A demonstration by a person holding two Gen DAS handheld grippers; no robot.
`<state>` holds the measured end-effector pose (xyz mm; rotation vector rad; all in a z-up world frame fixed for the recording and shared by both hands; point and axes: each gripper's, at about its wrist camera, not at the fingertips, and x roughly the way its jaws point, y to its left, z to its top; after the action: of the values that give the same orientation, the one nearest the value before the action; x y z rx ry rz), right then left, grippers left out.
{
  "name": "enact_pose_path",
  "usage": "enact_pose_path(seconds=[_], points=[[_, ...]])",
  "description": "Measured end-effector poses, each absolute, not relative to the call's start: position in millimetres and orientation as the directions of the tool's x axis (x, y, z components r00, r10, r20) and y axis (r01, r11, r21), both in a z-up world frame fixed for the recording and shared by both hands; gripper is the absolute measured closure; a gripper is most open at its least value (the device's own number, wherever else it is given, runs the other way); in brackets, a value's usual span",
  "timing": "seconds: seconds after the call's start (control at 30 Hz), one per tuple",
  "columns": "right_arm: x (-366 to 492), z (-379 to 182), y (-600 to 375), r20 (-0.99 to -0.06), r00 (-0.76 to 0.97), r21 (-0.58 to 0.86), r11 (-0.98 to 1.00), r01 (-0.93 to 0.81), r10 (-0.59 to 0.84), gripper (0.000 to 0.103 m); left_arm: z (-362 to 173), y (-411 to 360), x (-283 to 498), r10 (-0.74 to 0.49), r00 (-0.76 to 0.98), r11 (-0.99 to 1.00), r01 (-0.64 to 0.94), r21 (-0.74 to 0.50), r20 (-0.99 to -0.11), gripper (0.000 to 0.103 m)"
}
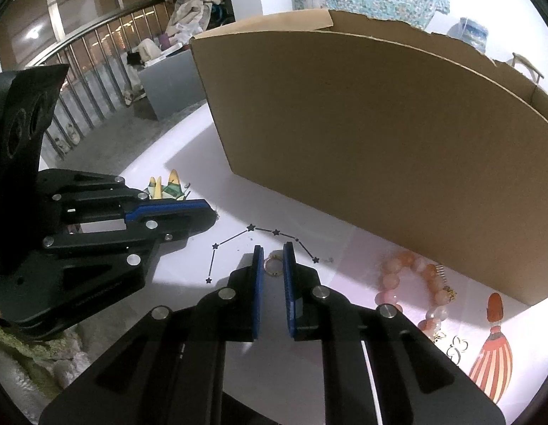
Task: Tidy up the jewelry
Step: 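Position the right gripper around the small gold ring and close it, then carry the charm and ring into the cardboard box with both grippers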
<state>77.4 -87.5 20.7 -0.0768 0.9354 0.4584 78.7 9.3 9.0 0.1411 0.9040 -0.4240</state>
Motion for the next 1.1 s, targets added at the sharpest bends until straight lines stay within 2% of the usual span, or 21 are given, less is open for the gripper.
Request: enact_pose_path(seconds=[0.3, 0.5, 0.83, 0.93, 1.1], points=[[68, 34, -99, -0.758, 0.551, 0.121, 0.905, -0.408, 0.35, 0.092, 24, 11, 70, -0.302, 0.57, 0.903, 0.428, -0.038, -0.764, 0.101], [56, 67, -110, -0.706, 0.604, 0.119, 0.903, -0.412, 0.369, 0.092, 61, 17, 61, -0.326, 0.618, 0.904, 0.426, -0.044, -0.715, 0.101], [69, 166, -153, -0.545, 0.73, 0.128, 0.902, -0.413, 0.412, 0.092, 172, 0, 80, -0.5, 0.7, 0.835, 0.546, -0.071, -0.51, 0.101], [106, 177, -175, -0.565, 0.721, 0.159, 0.911, -0.38, 0.4, 0.092, 177, -24, 117, -0.518, 0.67, 0.817, 0.572, -0.075, -0.531, 0.101], [196, 153, -211, -0.718, 0.555, 0.324, 0.908, -0.267, 0.419, 0.092, 151, -66, 203, -0.56, 0.488, 0.782, 0.578, -0.233, -0.67, 0.101]])
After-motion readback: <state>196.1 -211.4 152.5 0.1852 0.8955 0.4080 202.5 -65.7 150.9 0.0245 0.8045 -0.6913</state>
